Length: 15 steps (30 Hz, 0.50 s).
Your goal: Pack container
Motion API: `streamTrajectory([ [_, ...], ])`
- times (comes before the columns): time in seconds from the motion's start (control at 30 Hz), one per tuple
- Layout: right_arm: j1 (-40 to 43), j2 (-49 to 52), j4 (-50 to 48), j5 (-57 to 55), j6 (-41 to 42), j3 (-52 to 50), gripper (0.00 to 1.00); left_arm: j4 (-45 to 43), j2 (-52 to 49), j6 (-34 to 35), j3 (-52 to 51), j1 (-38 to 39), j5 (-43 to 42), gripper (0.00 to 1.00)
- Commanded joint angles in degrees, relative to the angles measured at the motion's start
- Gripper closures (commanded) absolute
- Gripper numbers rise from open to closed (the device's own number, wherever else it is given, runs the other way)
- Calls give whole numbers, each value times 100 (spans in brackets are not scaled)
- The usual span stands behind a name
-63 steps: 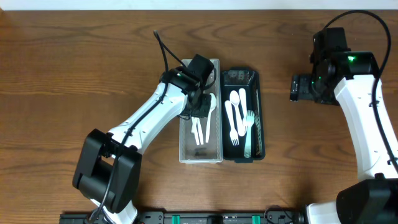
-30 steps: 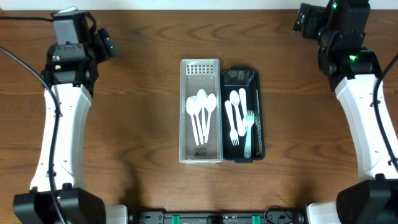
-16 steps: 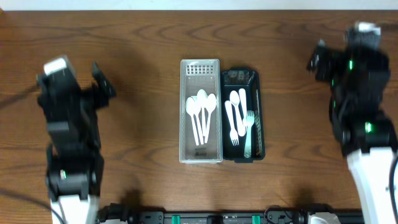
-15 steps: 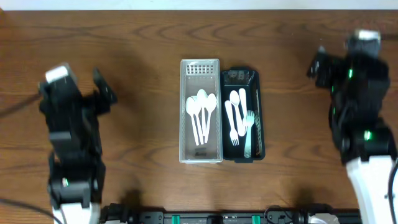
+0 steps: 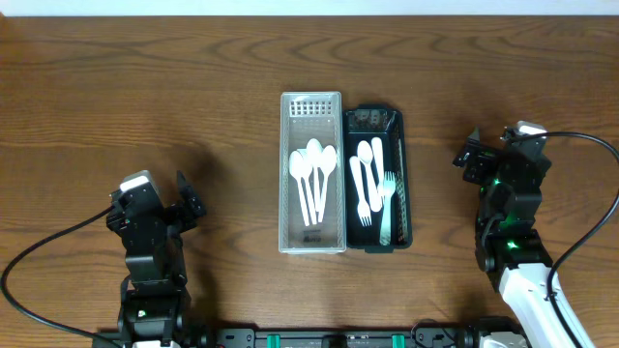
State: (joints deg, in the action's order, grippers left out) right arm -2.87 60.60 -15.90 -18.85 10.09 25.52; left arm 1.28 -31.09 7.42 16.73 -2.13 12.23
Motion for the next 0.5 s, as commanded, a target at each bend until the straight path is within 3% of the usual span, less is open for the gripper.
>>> streamTrajectory([
  [0.0, -44, -85, -127, -129, -20, 20, 1, 17, 50, -52, 39, 20, 48, 2],
  [0.23, -131, -964, 389, -131, -916, 17, 1, 17, 50, -52, 39, 17, 48, 2],
  [0.47, -503, -2658, 2310, -131, -210, 17, 1, 17, 52, -52, 39, 20, 48, 2],
])
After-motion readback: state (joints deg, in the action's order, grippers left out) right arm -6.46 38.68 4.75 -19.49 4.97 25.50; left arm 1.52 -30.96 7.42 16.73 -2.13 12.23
